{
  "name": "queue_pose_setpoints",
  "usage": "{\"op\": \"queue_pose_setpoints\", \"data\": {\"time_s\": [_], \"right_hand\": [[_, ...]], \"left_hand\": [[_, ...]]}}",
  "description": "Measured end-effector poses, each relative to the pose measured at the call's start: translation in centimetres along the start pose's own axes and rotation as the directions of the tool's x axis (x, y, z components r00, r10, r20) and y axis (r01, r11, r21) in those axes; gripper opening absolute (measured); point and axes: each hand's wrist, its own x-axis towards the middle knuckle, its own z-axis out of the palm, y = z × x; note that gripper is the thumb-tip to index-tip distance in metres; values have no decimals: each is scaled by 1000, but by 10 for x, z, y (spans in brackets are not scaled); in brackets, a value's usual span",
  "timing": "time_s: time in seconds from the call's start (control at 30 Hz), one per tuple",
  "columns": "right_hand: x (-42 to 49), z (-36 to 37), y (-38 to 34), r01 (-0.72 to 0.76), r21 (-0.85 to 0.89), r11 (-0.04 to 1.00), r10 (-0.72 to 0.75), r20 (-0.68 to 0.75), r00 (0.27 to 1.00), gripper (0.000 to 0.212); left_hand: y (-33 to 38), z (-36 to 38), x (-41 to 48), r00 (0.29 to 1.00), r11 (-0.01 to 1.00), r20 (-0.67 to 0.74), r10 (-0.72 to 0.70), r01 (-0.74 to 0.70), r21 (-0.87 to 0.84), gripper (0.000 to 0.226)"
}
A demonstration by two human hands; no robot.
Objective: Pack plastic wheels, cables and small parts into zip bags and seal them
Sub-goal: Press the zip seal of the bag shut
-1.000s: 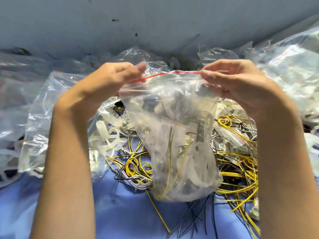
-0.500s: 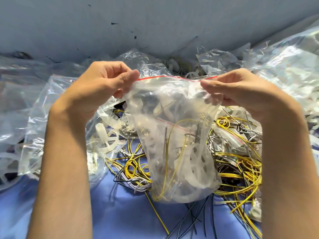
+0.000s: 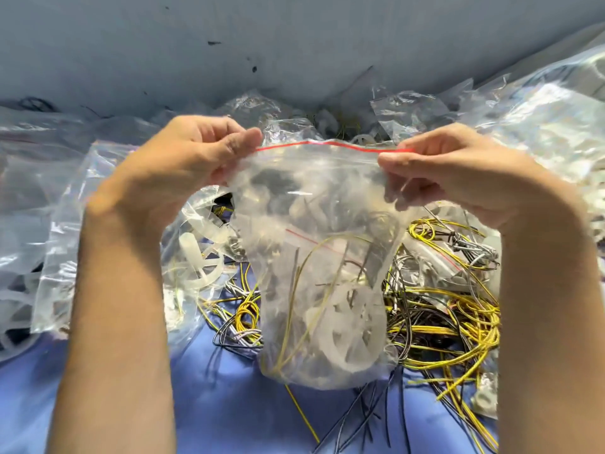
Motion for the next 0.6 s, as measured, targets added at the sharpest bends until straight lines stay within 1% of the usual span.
{"op": "queue_pose_setpoints", "data": {"time_s": [0.07, 0.13, 0.2, 0.27, 0.33, 0.4, 0.47, 0.53, 0.6], "right_hand": [[2, 0, 2, -16, 0, 1000, 16, -58, 998, 25], [3, -2, 2, -15, 18, 1000, 16, -83, 996, 23], [4, -4, 3, -33, -14, 999, 31, -116, 993, 29], [6, -6, 7, -67, -77, 995, 52, -182, 982, 35], [7, -8, 10, -87, -99, 991, 61, -240, 969, 37], [6, -10, 10, -83, -74, 994, 63, -238, 969, 31], [4, -12, 11, -75, -51, 996, 63, -214, 975, 20], [3, -12, 12, -65, -58, 996, 52, -205, 977, 13], [2, -11, 11, -53, -47, 998, 42, -203, 978, 13]], "left_hand": [[-3, 0, 4, 998, 999, -37, -53, 53, 1, 23], [-6, -5, 5, 996, 997, -51, -68, 65, -49, 27], [-9, -11, 3, 998, 994, -8, -70, 69, -85, 33], [-13, -14, 2, 997, 995, 47, -68, 71, -71, 37], [-17, -14, 3, 996, 995, 43, -77, 80, -54, 34], [-19, -12, 5, 996, 995, -11, -93, 93, -48, 24], [-20, -12, 5, 992, 993, -46, -117, 115, -42, 17], [-22, -13, 5, 989, 990, -42, -139, 138, -20, 18], [-23, -14, 4, 988, 989, -38, -150, 150, 9, 20]]}}
